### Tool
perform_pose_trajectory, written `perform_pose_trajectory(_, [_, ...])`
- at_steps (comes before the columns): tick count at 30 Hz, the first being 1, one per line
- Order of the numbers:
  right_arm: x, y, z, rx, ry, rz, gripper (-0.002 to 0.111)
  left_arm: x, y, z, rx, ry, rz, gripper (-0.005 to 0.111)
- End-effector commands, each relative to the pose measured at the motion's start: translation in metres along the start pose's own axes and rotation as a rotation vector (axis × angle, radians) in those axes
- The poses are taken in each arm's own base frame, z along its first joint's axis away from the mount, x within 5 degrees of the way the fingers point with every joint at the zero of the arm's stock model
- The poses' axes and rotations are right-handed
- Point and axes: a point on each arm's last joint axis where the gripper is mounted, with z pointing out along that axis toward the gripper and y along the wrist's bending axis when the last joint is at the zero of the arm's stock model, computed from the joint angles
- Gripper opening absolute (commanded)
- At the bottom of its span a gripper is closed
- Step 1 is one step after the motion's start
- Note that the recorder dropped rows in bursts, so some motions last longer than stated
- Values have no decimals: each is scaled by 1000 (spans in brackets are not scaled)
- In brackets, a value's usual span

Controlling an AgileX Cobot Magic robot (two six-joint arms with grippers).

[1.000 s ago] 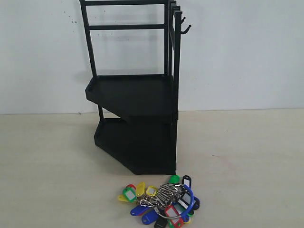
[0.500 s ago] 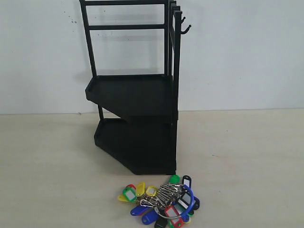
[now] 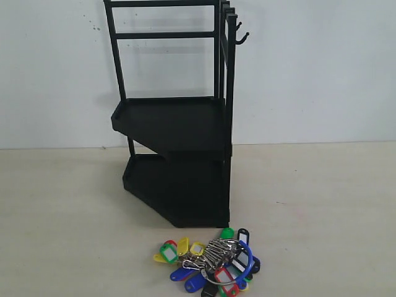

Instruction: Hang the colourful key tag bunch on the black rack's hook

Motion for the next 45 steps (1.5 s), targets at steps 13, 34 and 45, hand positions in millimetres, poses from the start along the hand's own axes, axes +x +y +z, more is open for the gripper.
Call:
perform_pose_trajectory(13, [-5,2,108,-42,379,14,0,-1,0,0,-1,-11,8,4])
perform_pose_trajectory(34, [-21,17,212,-320,260,130,45,-1,0,0,-1,-11,8,4])
perform_pose_trajectory(45, [-15,11,251,-300,243,193,54,-1,0,0,-1,-11,8,4])
